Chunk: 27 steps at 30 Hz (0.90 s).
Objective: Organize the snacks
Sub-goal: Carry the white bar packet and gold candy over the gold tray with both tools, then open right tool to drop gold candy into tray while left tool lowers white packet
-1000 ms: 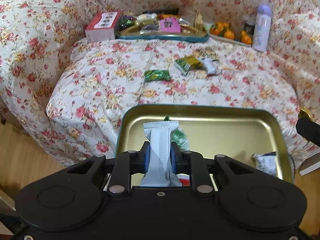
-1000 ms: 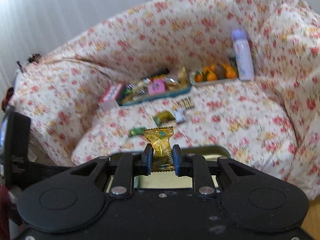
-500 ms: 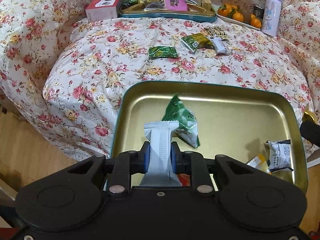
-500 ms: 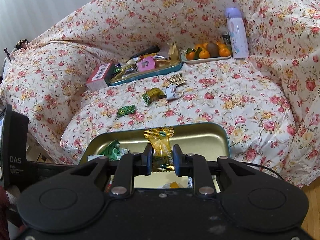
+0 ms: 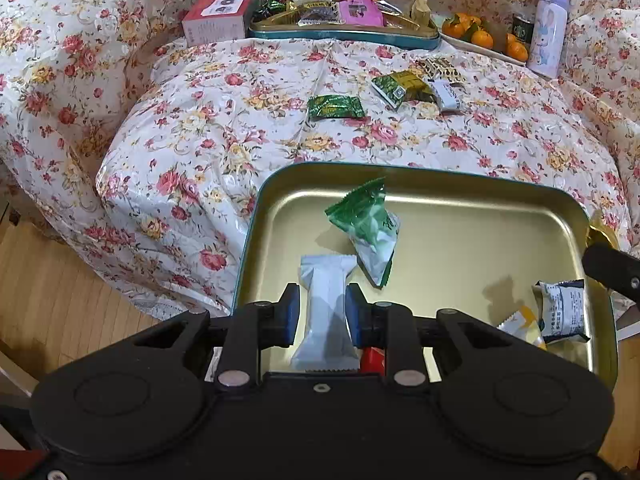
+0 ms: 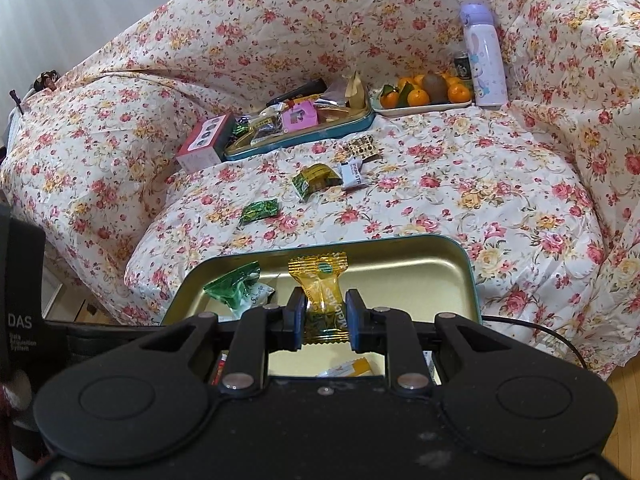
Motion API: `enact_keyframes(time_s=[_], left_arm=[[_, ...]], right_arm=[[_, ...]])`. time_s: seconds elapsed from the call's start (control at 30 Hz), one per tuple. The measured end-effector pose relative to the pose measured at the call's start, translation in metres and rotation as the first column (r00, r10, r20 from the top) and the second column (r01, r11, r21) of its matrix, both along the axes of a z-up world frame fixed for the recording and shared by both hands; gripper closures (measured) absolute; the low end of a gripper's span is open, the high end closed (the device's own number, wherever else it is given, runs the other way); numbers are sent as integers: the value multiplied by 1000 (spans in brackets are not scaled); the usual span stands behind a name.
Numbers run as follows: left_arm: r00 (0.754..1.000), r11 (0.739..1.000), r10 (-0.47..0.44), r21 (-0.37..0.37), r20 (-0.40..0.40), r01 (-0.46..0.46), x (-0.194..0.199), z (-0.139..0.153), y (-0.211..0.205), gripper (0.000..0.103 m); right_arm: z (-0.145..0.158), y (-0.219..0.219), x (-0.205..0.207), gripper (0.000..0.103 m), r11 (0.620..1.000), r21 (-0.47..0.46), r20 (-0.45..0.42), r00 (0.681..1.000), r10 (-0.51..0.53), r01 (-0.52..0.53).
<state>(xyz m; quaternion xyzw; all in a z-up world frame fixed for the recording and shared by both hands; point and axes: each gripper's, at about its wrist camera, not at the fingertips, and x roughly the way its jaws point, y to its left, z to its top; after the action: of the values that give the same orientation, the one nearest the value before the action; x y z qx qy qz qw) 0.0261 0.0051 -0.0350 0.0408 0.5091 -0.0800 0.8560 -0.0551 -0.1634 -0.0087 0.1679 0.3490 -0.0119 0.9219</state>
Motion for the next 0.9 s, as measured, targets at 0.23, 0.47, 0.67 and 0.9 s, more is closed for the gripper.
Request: enact_keyframes(time_s=[0.23, 0.47, 0.67, 0.9], left_arm=[[1000, 999, 1, 32, 0, -1, -5, 0, -3, 68], [999, 1000, -14, 21, -34, 14, -8, -5, -5, 68], [999, 999, -20, 28, -26, 21, -9, -3, -7, 68], [999, 999, -18, 29, -36, 20, -8, -5, -7, 68]], right_arm=[[-1, 4, 7, 80, 1000, -17, -6, 1000, 22, -22], [-1, 12, 13, 80, 997, -67, 2, 1000, 29, -29], [0, 13, 20, 80, 997, -68, 7, 999, 38, -38], [-1, 17, 38, 79, 995, -80, -7, 998, 65, -66]])
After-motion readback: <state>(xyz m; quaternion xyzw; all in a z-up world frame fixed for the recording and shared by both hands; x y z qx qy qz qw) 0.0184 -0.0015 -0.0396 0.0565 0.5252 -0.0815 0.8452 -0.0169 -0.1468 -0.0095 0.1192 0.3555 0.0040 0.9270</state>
